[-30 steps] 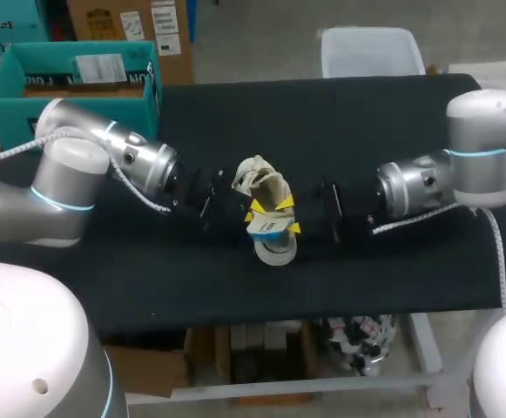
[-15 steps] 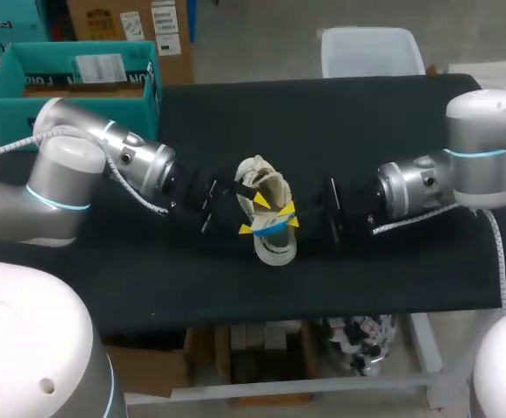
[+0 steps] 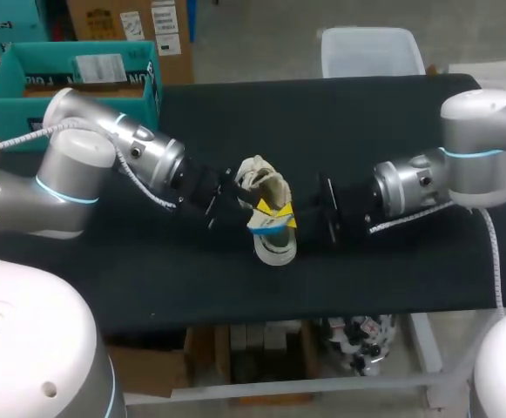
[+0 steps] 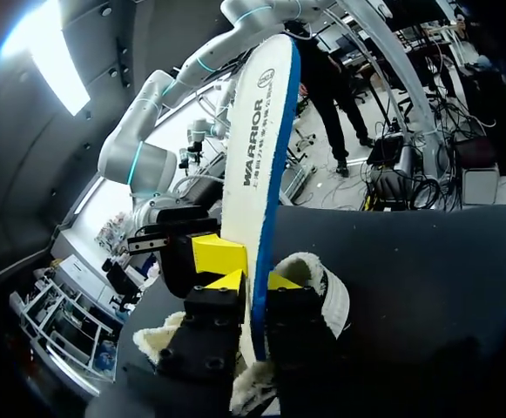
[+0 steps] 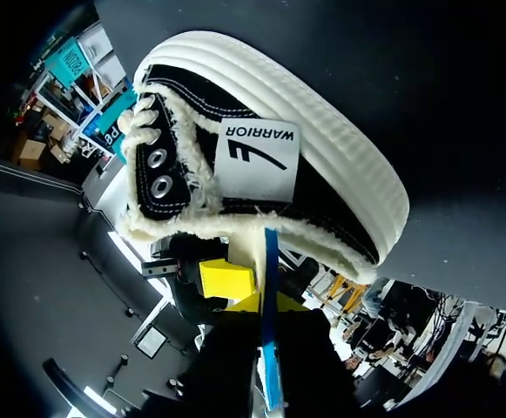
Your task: Open the shoe tongue, take the insole out of the shoe, put the insole back into the shoe, and pack the shoe into the shoebox
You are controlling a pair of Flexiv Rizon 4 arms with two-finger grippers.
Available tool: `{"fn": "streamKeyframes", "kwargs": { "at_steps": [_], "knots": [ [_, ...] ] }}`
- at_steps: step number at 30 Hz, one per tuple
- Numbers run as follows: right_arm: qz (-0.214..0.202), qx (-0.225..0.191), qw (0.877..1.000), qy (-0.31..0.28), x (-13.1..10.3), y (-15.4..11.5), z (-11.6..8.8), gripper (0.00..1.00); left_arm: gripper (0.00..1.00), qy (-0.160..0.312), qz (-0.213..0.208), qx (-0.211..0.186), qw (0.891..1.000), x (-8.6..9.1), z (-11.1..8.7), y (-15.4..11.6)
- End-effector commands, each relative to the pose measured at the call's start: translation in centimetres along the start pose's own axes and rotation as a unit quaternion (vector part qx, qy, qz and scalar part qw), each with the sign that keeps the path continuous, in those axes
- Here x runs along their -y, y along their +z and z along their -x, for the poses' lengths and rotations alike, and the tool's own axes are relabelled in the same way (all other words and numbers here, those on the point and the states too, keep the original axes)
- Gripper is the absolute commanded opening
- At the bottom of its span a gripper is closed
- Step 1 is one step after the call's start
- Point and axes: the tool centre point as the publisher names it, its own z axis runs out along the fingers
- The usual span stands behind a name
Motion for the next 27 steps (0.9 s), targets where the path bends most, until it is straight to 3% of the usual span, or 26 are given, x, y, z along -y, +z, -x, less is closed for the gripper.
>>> {"fn": "streamKeyframes", "kwargs": {
  "at_steps": [1, 13, 21, 23, 24, 26, 27],
  "knots": [
    [-0.007, 0.003, 1.0, -0.004, -0.8, 0.1, -0.3, 0.0, 0.0, 0.0, -0.002, -0.005, 1.0, -0.6, 0.4, 0.1],
    [-0.003, 0.009, 1.0, 0.003, -3.3, 0.4, -0.4, 0.0, 0.0, -0.014, 0.007, -0.014, 1.0, -2.5, 0.6, 0.6],
    [0.002, 0.01, 1.0, 0.009, -3.6, 0.3, -0.5, 0.0, 0.0, -0.023, 0.004, -0.013, 1.0, -3.4, 0.5, 0.7],
    [0.007, 0.007, 1.0, 0.008, -3.1, 0.1, -0.5, 0.58, 0.0, -0.024, 0.003, -0.013, 1.0, -3.3, 0.3, 0.8],
    [0.011, 0.006, 1.0, 0.006, -2.7, 0.0, -0.5, 0.77, 0.0, -0.024, 0.002, -0.014, 1.0, -3.3, 0.3, 0.8],
    [0.016, 0.005, 1.0, 0.0, -1.8, -0.2, -0.4, 1.0, 0.0, -0.023, 0.002, -0.014, 1.0, -3.1, 0.2, 0.7],
    [0.019, 0.004, 1.0, -0.004, -1.4, -0.3, -0.4, 1.0, 0.0, -0.023, 0.002, -0.014, 1.0, -3.0, 0.2, 0.7]
  ]
}}
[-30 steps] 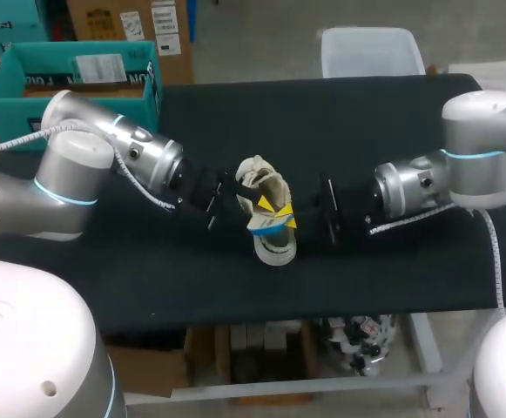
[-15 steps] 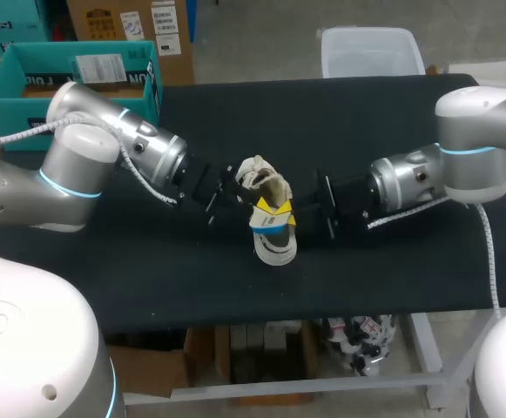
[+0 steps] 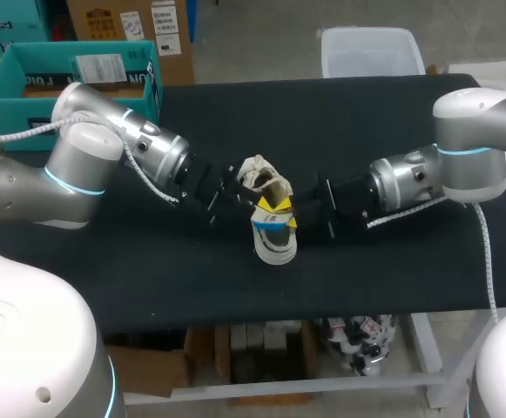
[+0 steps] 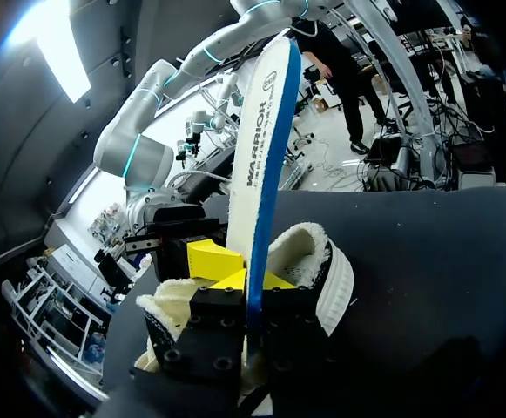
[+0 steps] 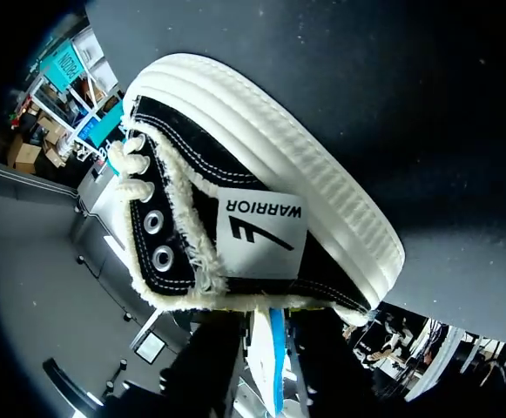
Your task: Open the shoe tongue, take the insole out of the shoe, put the insole back into the shoe, and pack the shoe into the shoebox
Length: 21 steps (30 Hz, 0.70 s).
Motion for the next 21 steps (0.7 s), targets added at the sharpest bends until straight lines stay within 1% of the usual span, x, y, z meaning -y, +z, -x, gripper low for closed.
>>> {"fn": "streamKeyframes", "kwargs": {
  "at_steps": [1, 3, 4, 5, 7, 9, 13, 14, 15, 16, 17, 20, 21],
  "knots": [
    [0.016, -0.002, 1.0, -0.009, 2.1, -0.2, 0.2, 0.99, 0.0, 0.001, 0.0, 0.0, 1.0, -0.3, 0.0, 0.5],
    [0.018, -0.002, 1.0, -0.012, 2.8, -0.4, 0.2, 0.95, 0.0, 0.003, 0.0, 0.0, 1.0, -0.1, 0.0, 0.4],
    [0.02, -0.003, 1.0, -0.015, 3.1, -0.3, 0.3, 0.89, 0.0, 0.003, 0.001, 0.001, 1.0, -0.1, 0.0, 0.4],
    [0.019, -0.003, 1.0, -0.017, 3.3, -0.4, 0.3, 0.79, 0.0, 0.004, 0.001, 0.001, 1.0, 0.0, 0.0, 0.5],
    [0.02, -0.003, 1.0, -0.019, 3.6, -0.3, 0.4, 0.67, 0.0, 0.004, 0.001, 0.002, 1.0, 0.1, 0.0, 0.5],
    [0.021, -0.001, 1.0, -0.018, 3.7, -0.3, 0.5, 0.64, 0.0, 0.005, 0.0, 0.003, 1.0, 0.2, 0.0, 0.5],
    [0.021, 0.001, 1.0, -0.016, 3.7, -0.1, 0.6, 0.45, 0.0, 0.006, 0.002, 0.003, 1.0, 0.4, -0.1, 0.6],
    [0.021, 0.0, 1.0, -0.015, 3.6, 0.0, 0.6, 0.31, 0.0, 0.006, 0.002, 0.003, 1.0, 0.4, -0.1, 0.7],
    [0.021, 0.0, 1.0, -0.015, 3.6, 0.0, 0.6, 0.24, 0.0, 0.006, 0.002, 0.003, 1.0, 0.5, -0.1, 0.7],
    [0.021, 0.001, 1.0, -0.014, 3.5, 0.1, 0.5, 0.14, 0.0, 0.006, 0.002, 0.003, 1.0, 0.5, -0.1, 0.6],
    [0.021, 0.001, 1.0, -0.014, 3.4, 0.1, 0.5, 0.0, 0.0, 0.006, 0.002, 0.004, 1.0, 0.5, -0.2, 0.6],
    [0.019, 0.005, 1.0, -0.015, 3.4, 0.3, 0.5, 0.0, 0.0, 0.006, 0.004, 0.003, 1.0, 0.7, -0.3, 0.5],
    [0.019, 0.006, 1.0, -0.016, 3.5, 0.3, 0.5, 0.0, 0.14, 0.006, 0.004, 0.003, 1.0, 0.9, -0.3, 0.4]
  ]
}}
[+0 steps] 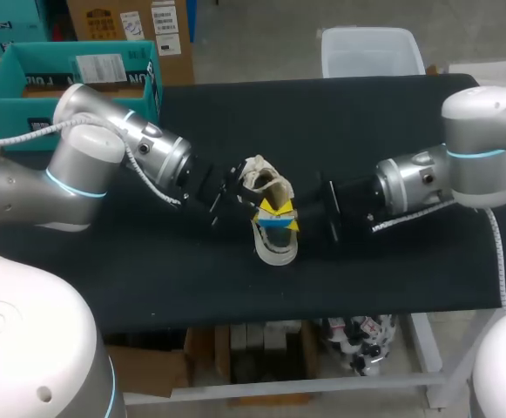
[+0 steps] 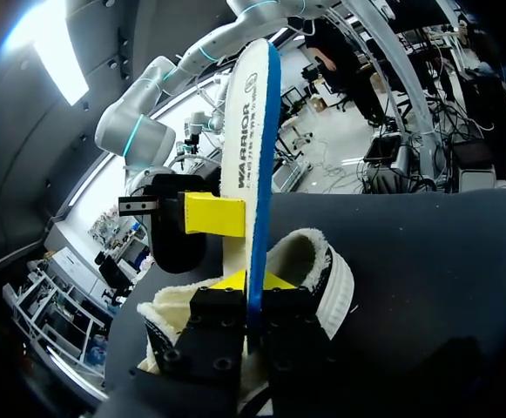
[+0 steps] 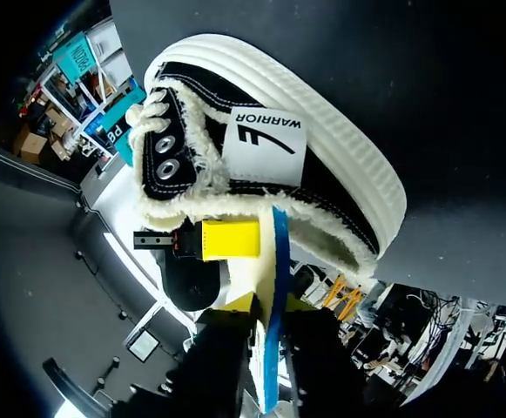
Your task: Open the shoe tongue, take the insole out of the shoe, put the insole back into the shoe, and pack the shoe into the shoebox
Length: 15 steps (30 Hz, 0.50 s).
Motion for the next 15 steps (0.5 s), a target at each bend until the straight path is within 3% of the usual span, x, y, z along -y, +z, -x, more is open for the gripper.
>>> {"fn": "streamKeyframes", "kwargs": {
  "at_steps": [1, 5, 7, 8, 9, 10, 13, 15],
  "knots": [
    [-0.001, 0.003, 1.0, -0.002, 0.0, 0.1, -0.1, 0.0, 0.45, 0.001, 0.003, 0.002, 1.0, 0.7, -0.4, -0.2],
    [0.001, 0.003, 1.0, -0.008, 0.4, -0.1, 0.1, 0.0, 0.77, 0.015, -0.001, 0.005, 1.0, 1.8, -0.8, -0.9],
    [0.003, 0.003, 1.0, -0.009, 0.4, -0.1, 0.1, 0.0, 0.78, 0.021, -0.001, 0.003, 1.0, 2.3, -1.1, -1.1],
    [0.003, 0.003, 1.0, -0.009, 0.4, -0.1, 0.2, 0.0, 0.7, 0.023, 0.0, 0.003, 1.0, 2.5, -1.2, -1.0],
    [0.004, 0.004, 1.0, -0.009, 0.4, -0.1, 0.2, 0.0, 0.49, 0.026, 0.0, 0.002, 1.0, 2.7, -1.2, -1.0],
    [0.006, 0.004, 1.0, -0.009, 0.4, -0.1, 0.2, 0.0, 0.42, 0.027, 0.0, 0.001, 1.0, 2.7, -1.3, -1.0],
    [0.007, 0.005, 1.0, -0.008, 0.2, -0.1, 0.2, 0.0, 0.03, 0.029, 0.001, 0.0, 1.0, 2.8, -1.2, -1.0],
    [0.008, 0.006, 1.0, -0.007, 0.1, -0.1, 0.2, 0.0, 0.0, 0.029, 0.0, -0.003, 1.0, 2.7, -1.0, -0.7]
  ]
}}
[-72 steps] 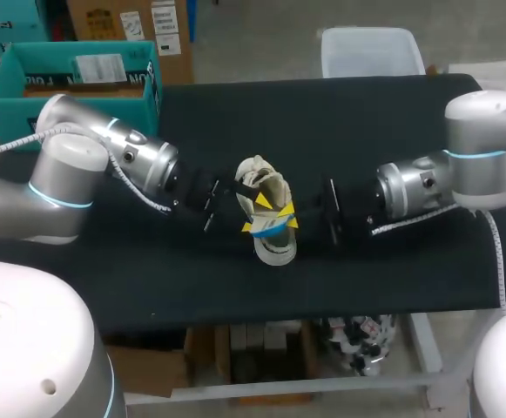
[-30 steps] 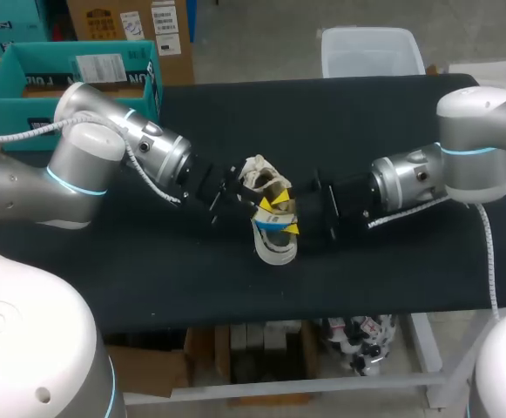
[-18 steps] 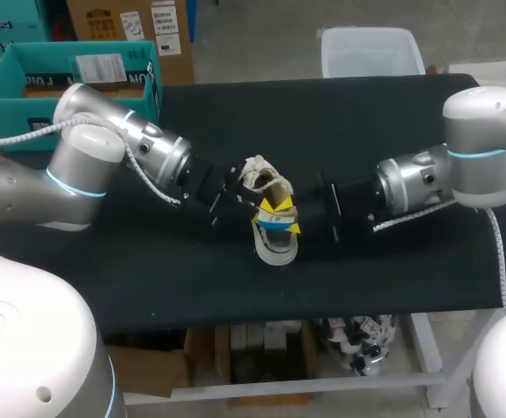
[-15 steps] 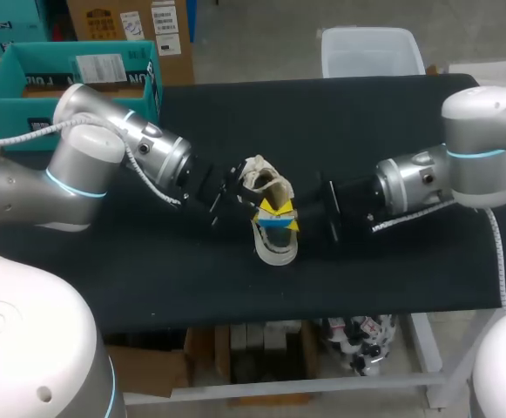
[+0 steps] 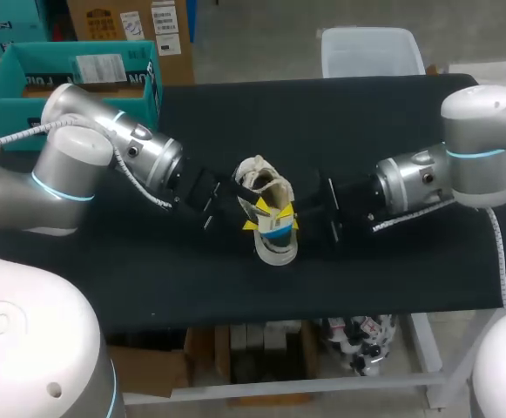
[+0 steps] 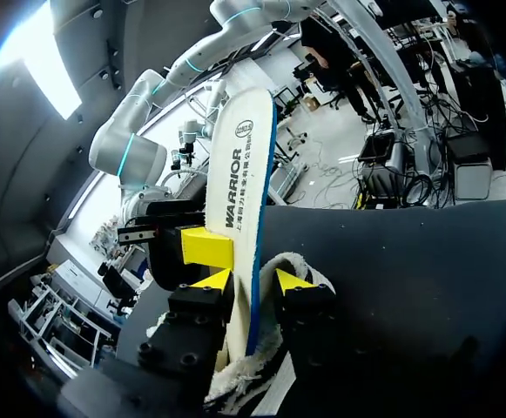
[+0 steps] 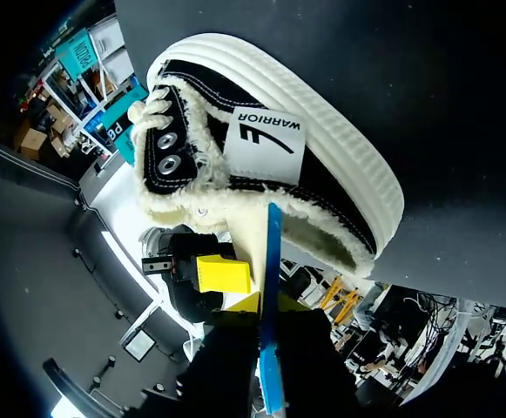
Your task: Open the shoe tongue, take the insole out of the shoe, put the insole back into the shoe, and pack the shoe into the shoebox
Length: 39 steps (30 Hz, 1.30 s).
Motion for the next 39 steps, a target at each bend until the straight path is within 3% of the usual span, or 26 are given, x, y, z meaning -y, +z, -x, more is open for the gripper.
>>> {"fn": "streamKeyframes", "kwargs": {
  "at_steps": [1, 10, 20, 29, 30, 32, 33, 34, 36, 39],
  "knots": [
    [0.002, 0.0, 1.0, 0.001, -0.1, 0.0, 0.1, 0.0, 0.0, 0.0, 0.003, -0.002, 1.0, 0.0, 0.2, 0.5],
    [0.01, 0.021, 1.0, 0.0, -1.2, 0.6, -0.2, 0.0, 0.0, 0.004, 0.013, -0.02, 1.0, -0.8, 0.9, 0.9],
    [0.009, 0.023, 1.0, 0.008, -3.6, 1.2, -0.2, 0.0, 0.0, -0.021, 0.018, -0.02, 0.999, -3.4, 1.3, 0.9],
    [0.007, 0.014, 1.0, 0.013, -3.4, 0.8, 0.1, 0.0, 0.0, -0.024, 0.016, -0.021, 0.999, -3.4, 1.0, 1.2],
    [0.008, 0.012, 1.0, 0.013, -3.2, 0.7, 0.1, 0.11, 0.0, -0.024, 0.016, -0.021, 0.999, -3.4, 1.0, 1.2],
    [0.01, 0.008, 1.0, 0.012, -2.7, 0.5, 0.2, 0.44, 0.0, -0.024, 0.016, -0.02, 0.999, -3.3, 0.9, 1.1],
    [0.012, 0.007, 1.0, 0.011, -2.5, 0.3, 0.2, 0.77, 0.0, -0.024, 0.017, -0.019, 0.999, -3.2, 0.9, 1.1],
    [0.013, 0.006, 1.0, 0.01, -2.2, 0.2, 0.3, 0.87, 0.0, -0.024, 0.017, -0.019, 0.999, -3.2, 0.8, 1.1],
    [0.019, 0.005, 1.0, 0.007, -1.5, -0.1, 0.5, 0.92, 0.0, -0.024, 0.017, -0.019, 0.999, -3.0, 0.7, 1.1],
    [0.024, 0.004, 1.0, 0.005, -0.7, -0.5, 0.8, 0.82, 0.0, -0.023, 0.018, -0.018, 0.999, -2.7, 0.6, 1.1]
  ]
}}
